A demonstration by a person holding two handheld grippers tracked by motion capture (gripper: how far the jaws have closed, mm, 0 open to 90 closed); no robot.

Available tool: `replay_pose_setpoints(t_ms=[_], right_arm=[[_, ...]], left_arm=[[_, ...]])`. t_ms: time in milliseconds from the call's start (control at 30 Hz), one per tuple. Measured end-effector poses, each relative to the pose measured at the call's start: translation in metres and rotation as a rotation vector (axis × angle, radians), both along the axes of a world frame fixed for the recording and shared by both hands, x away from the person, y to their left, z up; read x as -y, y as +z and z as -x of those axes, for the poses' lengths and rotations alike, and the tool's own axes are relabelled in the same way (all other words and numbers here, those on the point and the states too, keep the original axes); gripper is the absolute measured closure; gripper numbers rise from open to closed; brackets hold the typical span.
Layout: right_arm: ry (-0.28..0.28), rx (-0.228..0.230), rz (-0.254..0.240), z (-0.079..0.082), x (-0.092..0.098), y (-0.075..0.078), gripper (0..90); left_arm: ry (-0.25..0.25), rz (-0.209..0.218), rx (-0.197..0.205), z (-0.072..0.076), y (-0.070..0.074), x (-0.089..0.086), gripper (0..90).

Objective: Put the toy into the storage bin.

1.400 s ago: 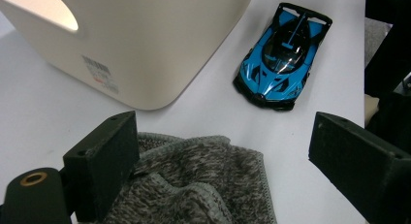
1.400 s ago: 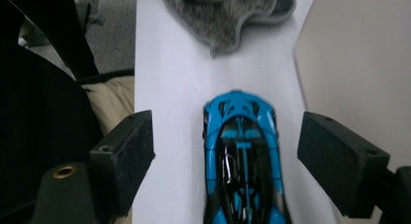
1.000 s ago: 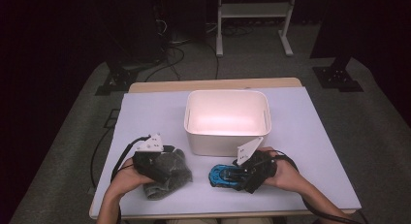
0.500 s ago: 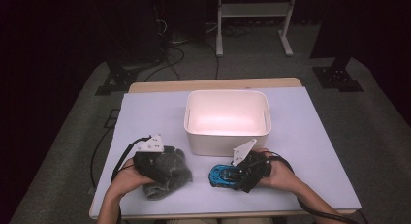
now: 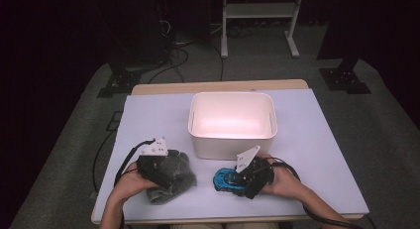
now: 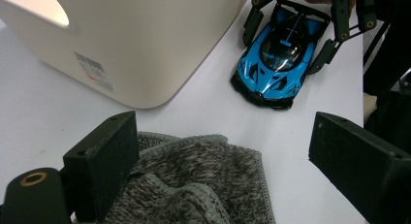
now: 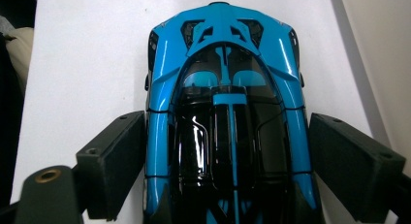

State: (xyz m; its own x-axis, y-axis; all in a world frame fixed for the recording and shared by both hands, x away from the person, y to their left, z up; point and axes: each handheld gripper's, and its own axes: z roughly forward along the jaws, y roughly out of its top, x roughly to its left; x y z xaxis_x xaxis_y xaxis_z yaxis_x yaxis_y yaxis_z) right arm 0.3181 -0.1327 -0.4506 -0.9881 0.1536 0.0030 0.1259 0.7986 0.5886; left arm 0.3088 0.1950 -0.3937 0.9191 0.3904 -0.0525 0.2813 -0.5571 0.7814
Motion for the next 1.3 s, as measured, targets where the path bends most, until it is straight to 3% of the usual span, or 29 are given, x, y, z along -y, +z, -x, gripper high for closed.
replay_pose_setpoints(t_ms=[333, 600, 1300], right_arm=[[-0.002, 0.003, 0.015, 0.0007, -0.0017, 0.0008, 14.6], [0.014, 0.006, 0.037, 0.0025, -0.0035, 0.0049, 24.5], [0.017, -0.003, 0.053, 0.0029, -0.0033, 0.0094, 25.2]], left_arm=[[0.003, 0.001, -0.004, -0.0006, -0.0008, -0.0007, 10.0], [0.004, 0.002, -0.003, -0.0004, -0.0003, -0.0010, 9.9], [0.012, 0.008, -0.002, -0.0012, -0.0005, -0.0053, 9.9]])
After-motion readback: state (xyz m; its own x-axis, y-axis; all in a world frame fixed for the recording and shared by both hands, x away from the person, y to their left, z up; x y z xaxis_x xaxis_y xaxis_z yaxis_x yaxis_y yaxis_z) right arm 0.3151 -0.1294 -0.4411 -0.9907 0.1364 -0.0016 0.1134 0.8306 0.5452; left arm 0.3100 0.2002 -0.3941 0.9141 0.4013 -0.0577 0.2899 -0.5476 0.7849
